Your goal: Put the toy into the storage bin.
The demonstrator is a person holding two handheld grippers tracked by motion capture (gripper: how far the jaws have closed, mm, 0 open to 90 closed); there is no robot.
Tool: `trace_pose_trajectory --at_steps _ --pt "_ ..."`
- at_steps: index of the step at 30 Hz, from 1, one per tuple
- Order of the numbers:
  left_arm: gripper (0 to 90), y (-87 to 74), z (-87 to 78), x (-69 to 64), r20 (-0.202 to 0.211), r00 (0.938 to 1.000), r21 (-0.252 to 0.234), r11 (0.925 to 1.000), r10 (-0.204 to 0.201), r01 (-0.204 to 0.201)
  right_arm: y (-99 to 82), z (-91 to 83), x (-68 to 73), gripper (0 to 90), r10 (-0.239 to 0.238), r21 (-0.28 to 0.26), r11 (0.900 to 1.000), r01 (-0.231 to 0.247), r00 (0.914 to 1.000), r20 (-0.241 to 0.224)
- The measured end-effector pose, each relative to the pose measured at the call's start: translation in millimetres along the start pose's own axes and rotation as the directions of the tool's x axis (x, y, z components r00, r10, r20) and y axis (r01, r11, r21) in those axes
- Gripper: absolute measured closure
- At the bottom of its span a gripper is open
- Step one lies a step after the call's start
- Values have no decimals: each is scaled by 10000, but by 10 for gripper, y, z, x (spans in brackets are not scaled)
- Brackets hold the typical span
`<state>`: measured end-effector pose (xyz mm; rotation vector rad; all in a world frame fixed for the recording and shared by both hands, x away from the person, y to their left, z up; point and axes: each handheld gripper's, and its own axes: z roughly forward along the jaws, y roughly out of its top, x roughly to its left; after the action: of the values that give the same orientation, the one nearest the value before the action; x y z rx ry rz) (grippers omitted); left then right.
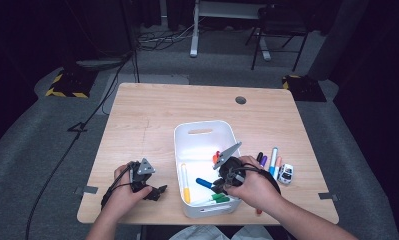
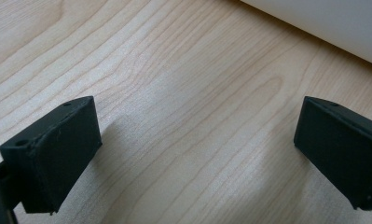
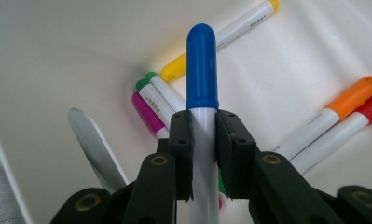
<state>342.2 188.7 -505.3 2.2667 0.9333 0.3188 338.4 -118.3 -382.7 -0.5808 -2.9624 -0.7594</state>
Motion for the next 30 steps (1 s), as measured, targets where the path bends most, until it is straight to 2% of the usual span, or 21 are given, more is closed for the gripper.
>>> trace_pose_trajectory --at_steps 12,13,14,15,16,19,24,25,27,29,30 --pt "4 -1 0 -1 -7 10000 10 10000 -32 32 4 127 -23 768 233 563 9981 -237 9997 85" --pt "5 0 0 -1 -11 10000 5 10000 -22 22 2 143 -33 731 364 566 9978 -357 9993 -97" --pt "5 0 0 -1 -11 10000 5 10000 -22 22 2 143 -33 731 364 566 9978 -357 9993 -97" --pt "4 0 -1 -1 -17 10000 1 10000 -15 15 2 126 -39 632 543 201 9983 -542 9985 -69" --pt "4 -2 2 -4 10 10000 7 10000 -71 71 2 126 -39 632 543 201 9983 -542 9985 -69" --pt "4 1 0 0 -34 10000 1 10000 5 -5 5 45 -50 552 794 -476 9957 -796 9968 -65" --pt "2 3 -1 1 -56 10000 10 10000 17 -17 7 -93 -63 526 758 -922 9929 -748 9971 76" --pt "2 3 2 0 -20 10000 7 10000 3 -3 5 -172 -69 509 820 -1158 9900 -800 9966 127" --pt "1 4 -3 -1 -138 9999 19 10000 7 -7 1 -216 -75 504 797 -1272 9889 -768 9967 181" --pt "1 4 -3 -3 -107 9999 32 10000 -25 26 -26 -352 -83 491 1141 -1537 9821 -1088 9931 259" --pt "1 4 -3 -3 -110 9999 33 10000 -23 23 -42 -401 -95 491 1165 -1616 9808 -1092 9925 359"
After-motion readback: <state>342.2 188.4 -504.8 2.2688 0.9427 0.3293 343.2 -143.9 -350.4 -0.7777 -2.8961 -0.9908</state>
